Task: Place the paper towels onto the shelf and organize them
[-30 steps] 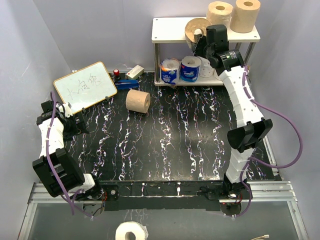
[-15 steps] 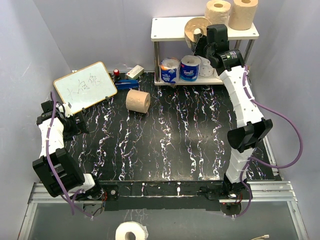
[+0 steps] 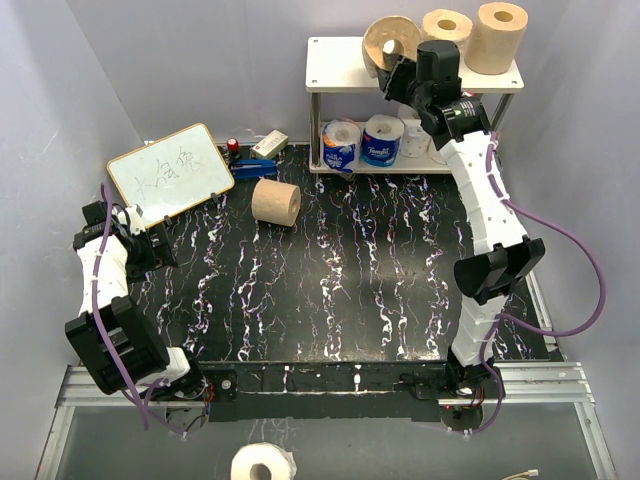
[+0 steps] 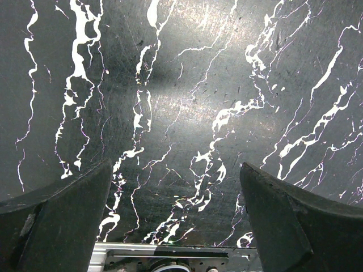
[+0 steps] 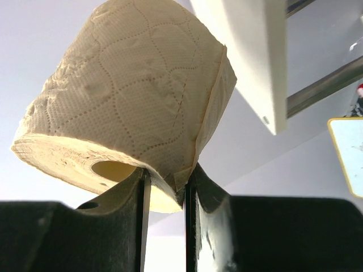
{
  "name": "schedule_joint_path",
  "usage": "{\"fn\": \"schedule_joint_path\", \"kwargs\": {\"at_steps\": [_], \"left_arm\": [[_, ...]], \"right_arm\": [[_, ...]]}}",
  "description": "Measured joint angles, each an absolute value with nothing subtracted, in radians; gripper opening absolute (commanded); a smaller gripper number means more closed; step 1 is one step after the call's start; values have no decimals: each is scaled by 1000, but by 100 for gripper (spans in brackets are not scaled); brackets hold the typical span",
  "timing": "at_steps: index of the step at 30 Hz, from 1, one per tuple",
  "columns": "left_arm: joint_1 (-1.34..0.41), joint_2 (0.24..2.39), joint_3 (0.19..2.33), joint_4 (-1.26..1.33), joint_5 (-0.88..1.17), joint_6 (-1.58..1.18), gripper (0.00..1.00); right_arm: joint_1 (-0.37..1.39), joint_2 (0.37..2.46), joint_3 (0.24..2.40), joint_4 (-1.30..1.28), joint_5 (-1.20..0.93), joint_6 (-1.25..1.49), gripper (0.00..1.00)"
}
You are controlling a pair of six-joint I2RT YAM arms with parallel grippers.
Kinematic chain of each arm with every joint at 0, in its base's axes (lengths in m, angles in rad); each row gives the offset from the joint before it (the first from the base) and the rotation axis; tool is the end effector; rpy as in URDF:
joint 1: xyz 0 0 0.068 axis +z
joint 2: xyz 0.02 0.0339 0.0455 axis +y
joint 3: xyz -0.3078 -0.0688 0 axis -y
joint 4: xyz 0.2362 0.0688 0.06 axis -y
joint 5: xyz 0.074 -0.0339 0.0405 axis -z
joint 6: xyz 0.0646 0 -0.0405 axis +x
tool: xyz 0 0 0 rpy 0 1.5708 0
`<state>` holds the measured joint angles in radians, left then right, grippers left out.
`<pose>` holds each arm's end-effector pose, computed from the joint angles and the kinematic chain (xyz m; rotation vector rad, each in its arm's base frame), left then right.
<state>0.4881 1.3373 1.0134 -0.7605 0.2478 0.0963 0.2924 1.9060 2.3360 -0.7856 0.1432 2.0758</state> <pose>0.2332 0.1059 0.2739 -0.4280 2.5702 -0.1245 0.4242 0.1181 0.5091 1.7872 1.3011 1.3622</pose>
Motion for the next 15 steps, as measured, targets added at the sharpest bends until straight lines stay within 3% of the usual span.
{"fn": "schedule_joint_path", "kwargs": {"at_steps": [15], "left_arm": [[489, 1333, 1013, -760, 247, 96, 93]], "right_arm": [[293, 1937, 2362, -686, 133, 2067, 0]]}}
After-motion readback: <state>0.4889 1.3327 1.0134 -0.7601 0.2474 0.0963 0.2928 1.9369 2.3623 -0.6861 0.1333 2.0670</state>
